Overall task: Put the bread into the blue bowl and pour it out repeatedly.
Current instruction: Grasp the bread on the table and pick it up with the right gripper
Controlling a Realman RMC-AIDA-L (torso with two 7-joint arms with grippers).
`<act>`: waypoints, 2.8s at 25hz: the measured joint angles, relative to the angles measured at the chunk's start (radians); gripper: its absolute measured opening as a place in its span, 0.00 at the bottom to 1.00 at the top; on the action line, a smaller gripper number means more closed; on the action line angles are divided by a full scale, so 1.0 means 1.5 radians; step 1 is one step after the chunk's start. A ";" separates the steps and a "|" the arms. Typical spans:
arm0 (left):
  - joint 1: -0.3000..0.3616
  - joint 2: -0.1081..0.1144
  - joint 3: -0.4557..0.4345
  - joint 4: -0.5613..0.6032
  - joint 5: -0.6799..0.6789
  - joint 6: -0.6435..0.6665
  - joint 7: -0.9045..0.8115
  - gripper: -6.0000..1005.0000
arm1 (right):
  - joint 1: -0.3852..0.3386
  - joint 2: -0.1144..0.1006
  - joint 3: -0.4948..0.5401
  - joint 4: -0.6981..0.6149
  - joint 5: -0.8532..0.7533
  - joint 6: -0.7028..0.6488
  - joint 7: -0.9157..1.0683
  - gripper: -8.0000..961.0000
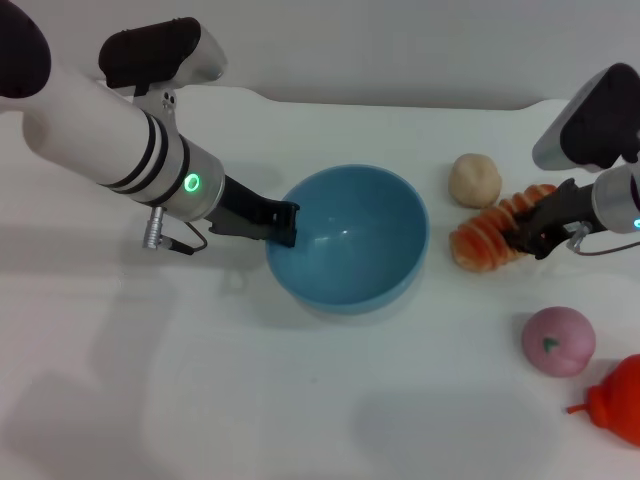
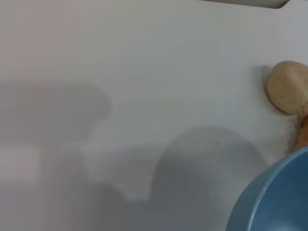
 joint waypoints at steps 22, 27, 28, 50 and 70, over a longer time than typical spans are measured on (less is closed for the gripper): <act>0.008 0.000 -0.028 -0.001 0.000 -0.008 0.028 0.00 | -0.126 -0.003 -0.027 -0.245 0.102 -0.118 0.046 0.02; 0.007 0.000 -0.028 -0.001 0.000 -0.014 0.029 0.00 | -0.126 -0.004 -0.035 -0.242 0.093 -0.125 0.085 0.05; 0.007 0.000 -0.028 -0.001 0.000 -0.014 0.031 0.00 | -0.126 -0.004 -0.037 -0.245 0.084 -0.133 0.087 0.06; 0.010 -0.002 -0.029 -0.010 0.000 -0.024 0.046 0.00 | -0.077 -0.005 -0.168 -0.229 -0.090 -0.113 0.080 0.58; 0.005 0.004 -0.030 -0.018 0.000 -0.021 0.046 0.00 | -0.067 0.003 -0.236 -0.070 -0.037 0.134 0.083 0.58</act>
